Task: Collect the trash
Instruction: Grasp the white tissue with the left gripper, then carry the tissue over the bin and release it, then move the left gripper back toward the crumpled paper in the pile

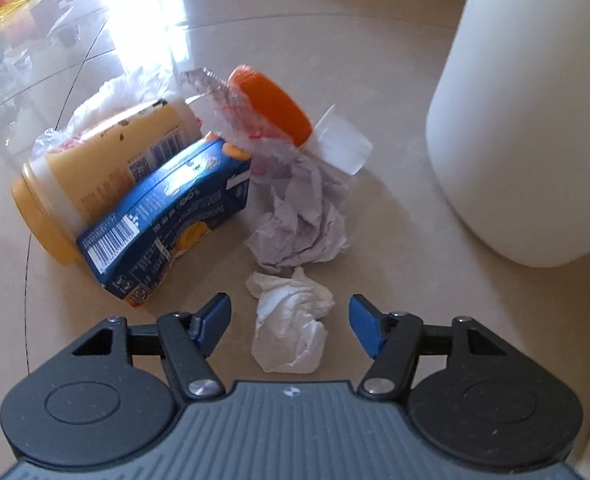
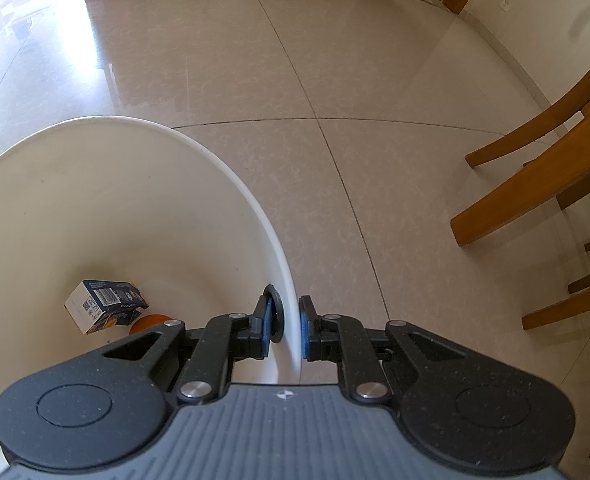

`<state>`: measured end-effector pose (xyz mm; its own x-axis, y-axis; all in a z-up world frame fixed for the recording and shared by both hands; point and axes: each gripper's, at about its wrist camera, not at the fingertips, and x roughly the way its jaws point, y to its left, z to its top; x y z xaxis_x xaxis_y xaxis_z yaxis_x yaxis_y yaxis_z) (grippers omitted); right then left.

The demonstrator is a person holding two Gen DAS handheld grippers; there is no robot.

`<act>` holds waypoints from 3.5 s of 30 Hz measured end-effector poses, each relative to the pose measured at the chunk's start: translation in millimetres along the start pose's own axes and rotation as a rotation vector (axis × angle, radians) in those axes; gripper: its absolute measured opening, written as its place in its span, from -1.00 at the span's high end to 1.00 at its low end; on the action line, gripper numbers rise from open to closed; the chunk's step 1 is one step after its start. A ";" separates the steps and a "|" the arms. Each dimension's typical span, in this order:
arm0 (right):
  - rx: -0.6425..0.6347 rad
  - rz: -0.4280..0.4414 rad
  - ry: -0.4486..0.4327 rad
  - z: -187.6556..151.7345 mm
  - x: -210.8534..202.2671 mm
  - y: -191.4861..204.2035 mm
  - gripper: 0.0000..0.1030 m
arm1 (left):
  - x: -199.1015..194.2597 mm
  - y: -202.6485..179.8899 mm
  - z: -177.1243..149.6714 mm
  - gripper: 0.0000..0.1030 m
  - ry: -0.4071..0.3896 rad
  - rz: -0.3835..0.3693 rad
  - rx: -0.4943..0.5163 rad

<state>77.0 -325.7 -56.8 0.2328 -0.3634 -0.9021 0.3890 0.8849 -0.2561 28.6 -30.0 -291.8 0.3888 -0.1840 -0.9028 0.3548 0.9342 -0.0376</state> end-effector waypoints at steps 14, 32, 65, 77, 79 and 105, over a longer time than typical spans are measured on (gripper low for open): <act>-0.001 -0.002 -0.002 -0.7 -0.6 1.4 0.67 | 4.2 -5.4 -0.2 0.37 0.020 0.000 0.000; 0.002 -0.008 -0.002 -1.0 -0.2 2.4 0.67 | -25.1 -16.9 14.7 0.47 0.106 -0.034 0.157; -0.013 -0.028 -0.010 -1.5 -1.0 6.5 0.65 | -242.1 -133.8 187.4 0.46 -0.083 -0.343 0.465; -0.028 -0.025 -0.017 -1.9 -1.9 5.7 0.65 | -228.7 -167.1 194.4 -0.11 -0.110 -0.346 0.505; -0.027 -0.026 -0.017 -2.3 -1.5 6.4 0.65 | -227.0 -160.9 193.5 -0.12 -0.109 -0.339 0.496; -0.024 -0.060 -0.023 -0.9 2.0 12.7 0.63 | -139.9 -20.0 122.1 -0.23 -0.036 -0.147 0.185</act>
<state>81.6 -314.9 -62.2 0.2306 -0.4227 -0.8764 0.3817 0.8678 -0.3181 71.0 -60.3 -112.4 0.3501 -0.3281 -0.8774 0.5586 0.8250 -0.0856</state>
